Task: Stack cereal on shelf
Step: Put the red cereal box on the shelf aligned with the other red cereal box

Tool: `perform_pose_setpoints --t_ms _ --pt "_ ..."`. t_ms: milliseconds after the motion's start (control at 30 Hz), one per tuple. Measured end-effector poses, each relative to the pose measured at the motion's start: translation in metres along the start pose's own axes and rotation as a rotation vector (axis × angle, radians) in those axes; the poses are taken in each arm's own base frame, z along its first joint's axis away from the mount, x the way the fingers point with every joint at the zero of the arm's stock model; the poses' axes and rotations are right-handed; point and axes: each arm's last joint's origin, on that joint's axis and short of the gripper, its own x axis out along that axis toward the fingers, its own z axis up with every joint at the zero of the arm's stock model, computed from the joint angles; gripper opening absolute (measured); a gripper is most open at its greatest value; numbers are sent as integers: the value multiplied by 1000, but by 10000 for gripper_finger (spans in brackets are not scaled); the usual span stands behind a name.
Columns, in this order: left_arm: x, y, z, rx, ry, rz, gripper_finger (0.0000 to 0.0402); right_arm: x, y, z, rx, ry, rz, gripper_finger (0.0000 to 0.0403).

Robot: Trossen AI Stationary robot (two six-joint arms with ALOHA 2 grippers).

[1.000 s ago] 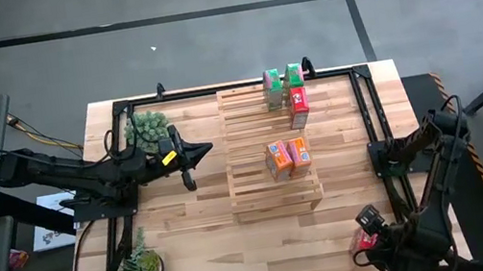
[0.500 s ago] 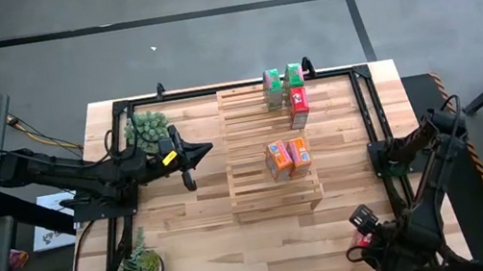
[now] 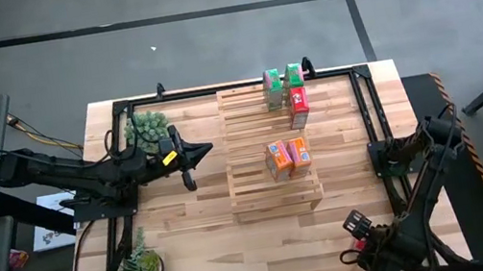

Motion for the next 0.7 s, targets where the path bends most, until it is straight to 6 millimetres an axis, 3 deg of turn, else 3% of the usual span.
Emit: perform_pose_setpoints --t_ms 700 --pt "0 0 0 0 0 0 0 0 -2 1 -1 -19 -76 243"
